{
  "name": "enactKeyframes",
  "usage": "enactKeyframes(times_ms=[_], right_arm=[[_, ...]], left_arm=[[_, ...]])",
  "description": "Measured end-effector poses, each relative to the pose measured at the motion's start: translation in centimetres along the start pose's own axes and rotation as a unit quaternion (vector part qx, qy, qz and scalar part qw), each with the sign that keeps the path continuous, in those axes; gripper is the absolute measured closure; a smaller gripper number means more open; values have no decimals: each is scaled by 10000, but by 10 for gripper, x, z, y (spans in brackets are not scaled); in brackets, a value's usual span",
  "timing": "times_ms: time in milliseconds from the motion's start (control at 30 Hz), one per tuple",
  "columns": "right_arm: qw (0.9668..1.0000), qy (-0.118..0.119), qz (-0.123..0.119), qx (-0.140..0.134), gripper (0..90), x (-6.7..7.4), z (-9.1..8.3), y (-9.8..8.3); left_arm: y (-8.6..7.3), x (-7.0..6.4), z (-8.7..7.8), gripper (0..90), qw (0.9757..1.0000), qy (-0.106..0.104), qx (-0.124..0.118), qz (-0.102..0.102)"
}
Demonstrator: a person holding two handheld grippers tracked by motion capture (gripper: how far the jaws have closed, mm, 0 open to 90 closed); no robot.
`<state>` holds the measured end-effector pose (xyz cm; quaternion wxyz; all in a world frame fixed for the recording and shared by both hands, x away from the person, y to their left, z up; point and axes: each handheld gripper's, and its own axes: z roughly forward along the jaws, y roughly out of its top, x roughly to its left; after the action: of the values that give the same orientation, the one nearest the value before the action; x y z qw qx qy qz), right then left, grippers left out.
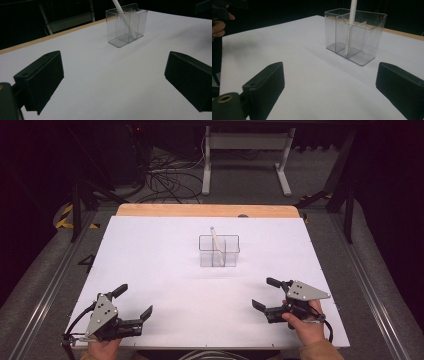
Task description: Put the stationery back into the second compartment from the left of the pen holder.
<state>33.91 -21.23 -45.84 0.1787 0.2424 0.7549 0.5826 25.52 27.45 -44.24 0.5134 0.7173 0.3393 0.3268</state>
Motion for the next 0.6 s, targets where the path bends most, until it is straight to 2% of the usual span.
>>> enactKeyframes(times_ms=[133,200,367,467,600], right_arm=[[9998,-160,-102,22,88,0,-3,-9],[9998,-193,-80,51,92,1,-5,-12],[9984,-218,-60,519,97,3,-4,-21],[9981,-230,-81,569,97,3,-2,-23],[9974,-227,-110,677,96,2,1,-24]], left_arm=[[-1,-1,0,30,10000,20,37,53],[-1,-1,0,30,10000,2,46,58],[-4,-2,-1,30,10000,-11,81,55],[-5,-1,2,29,9999,-33,97,26],[-6,-1,8,27,9998,-9,185,115]])
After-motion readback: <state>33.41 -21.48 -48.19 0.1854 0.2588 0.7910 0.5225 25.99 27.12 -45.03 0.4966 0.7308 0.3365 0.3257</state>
